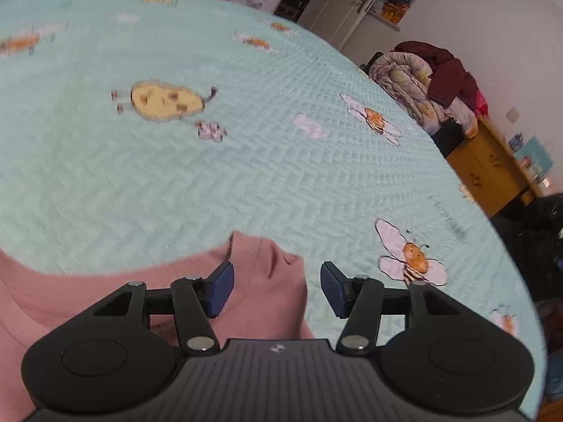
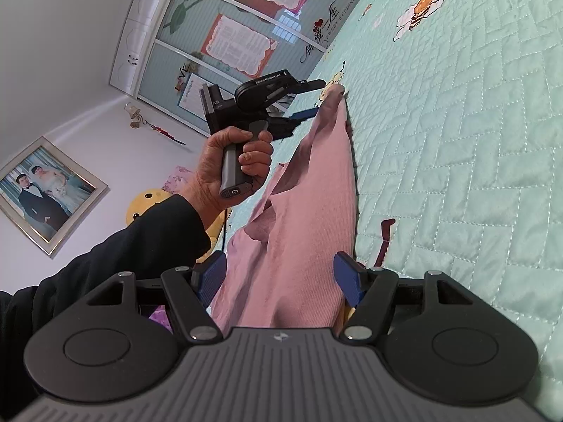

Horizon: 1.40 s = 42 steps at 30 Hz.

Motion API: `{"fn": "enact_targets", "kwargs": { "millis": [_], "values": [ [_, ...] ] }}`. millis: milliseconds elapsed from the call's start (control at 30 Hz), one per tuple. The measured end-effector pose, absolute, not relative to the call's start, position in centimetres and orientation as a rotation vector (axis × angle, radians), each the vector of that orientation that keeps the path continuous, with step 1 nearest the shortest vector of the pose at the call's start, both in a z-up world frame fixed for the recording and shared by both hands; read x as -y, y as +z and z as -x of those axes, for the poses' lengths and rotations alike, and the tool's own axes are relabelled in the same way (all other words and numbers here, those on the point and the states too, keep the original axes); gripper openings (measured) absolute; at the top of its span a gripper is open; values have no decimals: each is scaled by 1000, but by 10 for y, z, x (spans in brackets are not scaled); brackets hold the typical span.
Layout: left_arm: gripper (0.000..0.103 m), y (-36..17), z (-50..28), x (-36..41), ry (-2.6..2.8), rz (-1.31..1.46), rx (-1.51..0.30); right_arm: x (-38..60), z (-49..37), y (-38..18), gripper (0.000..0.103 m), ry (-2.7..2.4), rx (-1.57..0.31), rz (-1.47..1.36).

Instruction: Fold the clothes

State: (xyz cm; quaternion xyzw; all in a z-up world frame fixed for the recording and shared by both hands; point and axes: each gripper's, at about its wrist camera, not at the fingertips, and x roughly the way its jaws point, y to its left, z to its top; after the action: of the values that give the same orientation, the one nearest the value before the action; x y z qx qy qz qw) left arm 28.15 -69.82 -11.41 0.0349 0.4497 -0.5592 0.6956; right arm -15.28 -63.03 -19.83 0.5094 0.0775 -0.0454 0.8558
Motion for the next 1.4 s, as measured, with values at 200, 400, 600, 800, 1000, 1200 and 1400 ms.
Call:
{"fn": "enact_targets", "kwargs": {
  "millis": [200, 400, 600, 800, 1000, 1200, 1400],
  "values": [
    [7, -117, -264, 703, -1289, -164, -981, 633, 153, -198, 67, -96, -156, -1075],
    [1, -97, -270, 706, -1258, -31, -878, 634, 155, -199, 67, -96, -150, -1077],
    [0, -124, -290, 692, -1195, 37, -980, 633, 155, -199, 67, -96, -148, -1078],
    [14, -108, -275, 682, -1285, -13, -909, 633, 154, -198, 67, -96, -146, -1079],
    [56, -115, -268, 692, -1299, -161, -920, 633, 154, -198, 67, -97, -147, -1076],
    [14, -121, -259, 693, -1306, -254, -874, 634, 154, -198, 67, -97, -145, -1078],
    [12, -111, -296, 667, -1153, -43, -833, 634, 154, -198, 67, -96, -142, -1081]
  ]
}}
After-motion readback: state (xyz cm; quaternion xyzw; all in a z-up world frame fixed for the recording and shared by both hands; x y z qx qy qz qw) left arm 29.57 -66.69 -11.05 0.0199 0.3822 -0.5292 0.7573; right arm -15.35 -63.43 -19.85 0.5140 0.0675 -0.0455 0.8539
